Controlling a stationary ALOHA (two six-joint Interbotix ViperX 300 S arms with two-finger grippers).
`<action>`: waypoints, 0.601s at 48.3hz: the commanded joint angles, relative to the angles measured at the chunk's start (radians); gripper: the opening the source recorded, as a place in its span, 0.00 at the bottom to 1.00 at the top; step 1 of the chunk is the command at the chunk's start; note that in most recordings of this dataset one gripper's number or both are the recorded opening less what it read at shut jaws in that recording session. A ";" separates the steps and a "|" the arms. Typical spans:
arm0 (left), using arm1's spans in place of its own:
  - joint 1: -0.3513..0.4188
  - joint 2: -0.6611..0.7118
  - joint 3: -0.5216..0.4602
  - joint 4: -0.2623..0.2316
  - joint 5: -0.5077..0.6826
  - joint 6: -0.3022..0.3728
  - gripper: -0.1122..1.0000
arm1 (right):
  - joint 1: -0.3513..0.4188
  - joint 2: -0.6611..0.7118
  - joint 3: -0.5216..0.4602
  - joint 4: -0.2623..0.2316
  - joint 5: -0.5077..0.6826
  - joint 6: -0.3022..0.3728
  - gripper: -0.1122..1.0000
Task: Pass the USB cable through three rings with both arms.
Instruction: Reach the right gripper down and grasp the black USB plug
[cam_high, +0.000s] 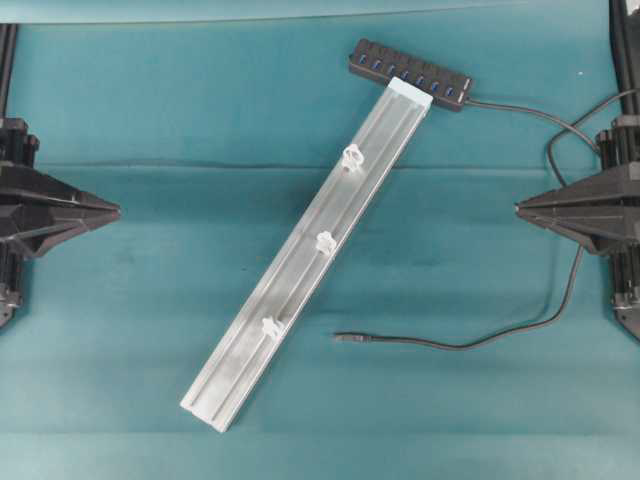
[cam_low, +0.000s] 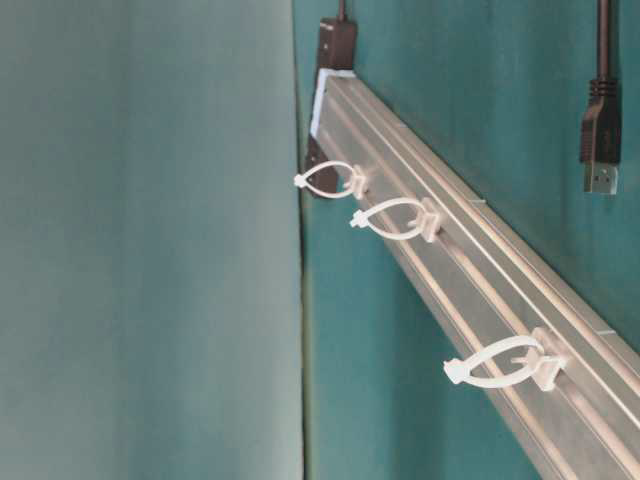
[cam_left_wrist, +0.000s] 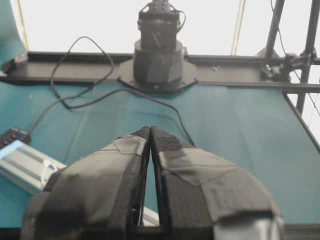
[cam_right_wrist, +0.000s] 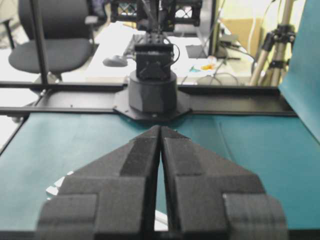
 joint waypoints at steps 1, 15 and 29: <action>-0.026 0.015 -0.069 0.015 -0.017 -0.018 0.23 | -0.002 0.012 -0.009 0.005 -0.005 0.018 0.18; -0.026 0.066 -0.115 0.015 -0.012 -0.020 0.09 | -0.005 0.083 -0.161 0.078 0.374 0.075 0.10; -0.037 0.187 -0.176 0.017 0.060 -0.020 0.09 | 0.034 0.331 -0.319 0.077 0.655 0.144 0.10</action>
